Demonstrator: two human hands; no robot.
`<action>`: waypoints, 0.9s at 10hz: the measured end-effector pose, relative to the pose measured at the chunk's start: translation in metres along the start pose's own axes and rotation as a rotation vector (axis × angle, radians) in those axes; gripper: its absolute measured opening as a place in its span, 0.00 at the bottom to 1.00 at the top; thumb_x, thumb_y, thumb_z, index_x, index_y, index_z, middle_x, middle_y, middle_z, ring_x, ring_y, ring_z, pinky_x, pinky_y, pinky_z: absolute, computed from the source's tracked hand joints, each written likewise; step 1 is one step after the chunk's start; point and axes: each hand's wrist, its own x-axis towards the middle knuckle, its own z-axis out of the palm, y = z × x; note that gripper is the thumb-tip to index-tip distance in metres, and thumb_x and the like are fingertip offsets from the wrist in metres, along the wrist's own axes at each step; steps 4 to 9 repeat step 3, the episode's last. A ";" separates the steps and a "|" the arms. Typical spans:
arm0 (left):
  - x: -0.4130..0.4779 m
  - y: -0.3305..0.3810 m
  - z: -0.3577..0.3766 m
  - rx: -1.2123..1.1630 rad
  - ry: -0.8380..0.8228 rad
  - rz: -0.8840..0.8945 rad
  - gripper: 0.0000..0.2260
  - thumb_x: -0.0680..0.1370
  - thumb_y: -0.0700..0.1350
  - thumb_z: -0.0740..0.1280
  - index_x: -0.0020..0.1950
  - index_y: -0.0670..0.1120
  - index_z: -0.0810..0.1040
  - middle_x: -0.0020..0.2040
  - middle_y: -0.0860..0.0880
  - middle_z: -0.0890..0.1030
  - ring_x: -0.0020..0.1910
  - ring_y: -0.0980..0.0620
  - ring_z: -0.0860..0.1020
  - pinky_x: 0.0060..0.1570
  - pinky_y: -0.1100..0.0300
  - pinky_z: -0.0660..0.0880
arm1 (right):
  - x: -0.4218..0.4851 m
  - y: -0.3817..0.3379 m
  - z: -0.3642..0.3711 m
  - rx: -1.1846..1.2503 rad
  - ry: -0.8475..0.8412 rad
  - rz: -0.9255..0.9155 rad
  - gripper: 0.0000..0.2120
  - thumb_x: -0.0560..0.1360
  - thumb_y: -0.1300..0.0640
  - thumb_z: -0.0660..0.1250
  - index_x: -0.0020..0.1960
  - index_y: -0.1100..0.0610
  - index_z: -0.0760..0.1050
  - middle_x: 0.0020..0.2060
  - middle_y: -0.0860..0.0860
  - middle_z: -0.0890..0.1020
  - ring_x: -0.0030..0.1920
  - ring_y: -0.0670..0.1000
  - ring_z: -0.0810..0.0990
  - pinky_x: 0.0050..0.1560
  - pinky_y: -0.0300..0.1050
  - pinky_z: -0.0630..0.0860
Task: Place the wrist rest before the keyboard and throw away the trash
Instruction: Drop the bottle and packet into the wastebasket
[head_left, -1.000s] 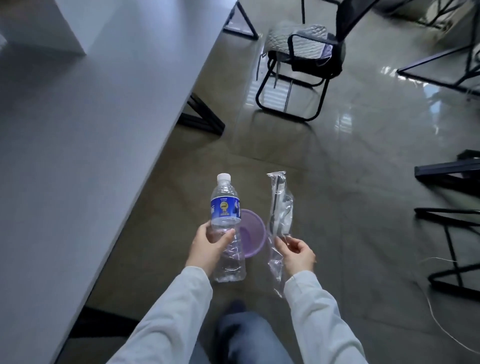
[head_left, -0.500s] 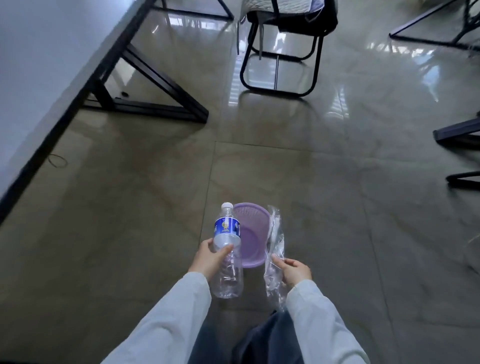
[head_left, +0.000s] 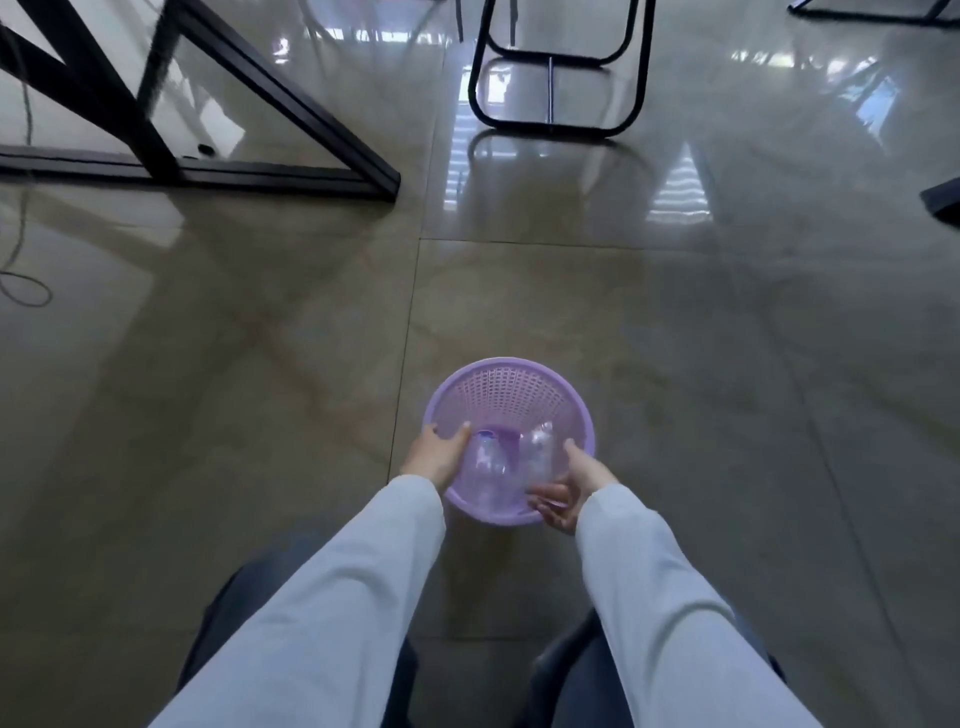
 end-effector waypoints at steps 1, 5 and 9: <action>-0.001 0.000 -0.004 0.016 0.035 0.034 0.27 0.77 0.54 0.59 0.71 0.40 0.64 0.70 0.42 0.71 0.66 0.42 0.72 0.63 0.55 0.67 | -0.007 -0.003 0.003 0.100 0.007 0.039 0.34 0.73 0.36 0.55 0.69 0.59 0.63 0.53 0.61 0.77 0.52 0.60 0.78 0.44 0.48 0.78; -0.001 0.015 -0.010 -0.059 0.097 0.169 0.23 0.77 0.52 0.61 0.69 0.43 0.66 0.69 0.43 0.72 0.65 0.44 0.73 0.64 0.53 0.68 | -0.013 -0.005 0.022 0.008 0.063 -0.211 0.34 0.70 0.39 0.63 0.69 0.57 0.64 0.66 0.57 0.73 0.65 0.60 0.72 0.65 0.54 0.70; -0.001 0.015 -0.010 -0.059 0.097 0.169 0.23 0.77 0.52 0.61 0.69 0.43 0.66 0.69 0.43 0.72 0.65 0.44 0.73 0.64 0.53 0.68 | -0.013 -0.005 0.022 0.008 0.063 -0.211 0.34 0.70 0.39 0.63 0.69 0.57 0.64 0.66 0.57 0.73 0.65 0.60 0.72 0.65 0.54 0.70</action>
